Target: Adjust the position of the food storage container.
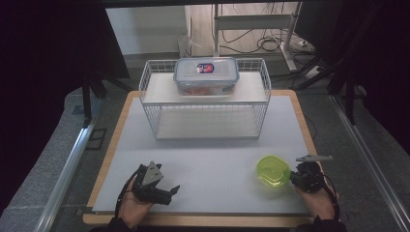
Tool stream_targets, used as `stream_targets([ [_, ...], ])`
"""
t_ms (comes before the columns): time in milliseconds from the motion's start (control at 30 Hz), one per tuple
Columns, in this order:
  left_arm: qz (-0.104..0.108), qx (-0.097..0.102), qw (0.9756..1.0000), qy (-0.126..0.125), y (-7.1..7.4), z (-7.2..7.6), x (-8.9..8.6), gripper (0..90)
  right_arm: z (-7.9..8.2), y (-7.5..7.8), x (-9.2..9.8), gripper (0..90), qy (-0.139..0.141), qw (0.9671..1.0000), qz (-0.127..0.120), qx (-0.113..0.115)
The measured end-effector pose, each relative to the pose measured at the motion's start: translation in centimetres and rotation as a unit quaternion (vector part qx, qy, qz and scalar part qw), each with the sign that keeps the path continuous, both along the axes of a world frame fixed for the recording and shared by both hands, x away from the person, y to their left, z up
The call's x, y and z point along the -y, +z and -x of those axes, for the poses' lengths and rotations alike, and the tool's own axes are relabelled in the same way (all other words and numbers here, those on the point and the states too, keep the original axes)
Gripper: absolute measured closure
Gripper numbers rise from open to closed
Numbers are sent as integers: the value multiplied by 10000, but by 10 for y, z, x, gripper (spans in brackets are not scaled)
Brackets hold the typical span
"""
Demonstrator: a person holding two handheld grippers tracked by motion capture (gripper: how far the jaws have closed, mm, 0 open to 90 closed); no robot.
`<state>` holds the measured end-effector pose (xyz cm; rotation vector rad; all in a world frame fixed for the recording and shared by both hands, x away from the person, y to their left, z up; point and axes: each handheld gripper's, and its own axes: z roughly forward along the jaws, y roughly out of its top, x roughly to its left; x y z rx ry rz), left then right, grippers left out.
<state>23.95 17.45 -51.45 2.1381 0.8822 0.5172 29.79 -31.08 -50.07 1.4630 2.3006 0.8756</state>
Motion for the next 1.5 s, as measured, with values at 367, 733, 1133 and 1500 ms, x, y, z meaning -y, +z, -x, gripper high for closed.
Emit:
stream_targets([
  [367, -5, 15, 10000, 22, 1, 1, -1, 40, -2, -4, -22, 897, 248, 9996, -12, -104],
  [733, 35, -13, 10000, 79, 0, 4, -5, 41, -6, -8, -53, 896, 567, 9983, 15, -146],
  [1133, 39, -15, 10000, 70, 0, 5, -5, 42, -10, -13, -86, 895, 956, 9953, -16, -165],
  [1500, 33, -12, 10000, 65, 0, 5, -5, 43, 25, -3, -74, 892, 1094, 9938, -185, -108],
])
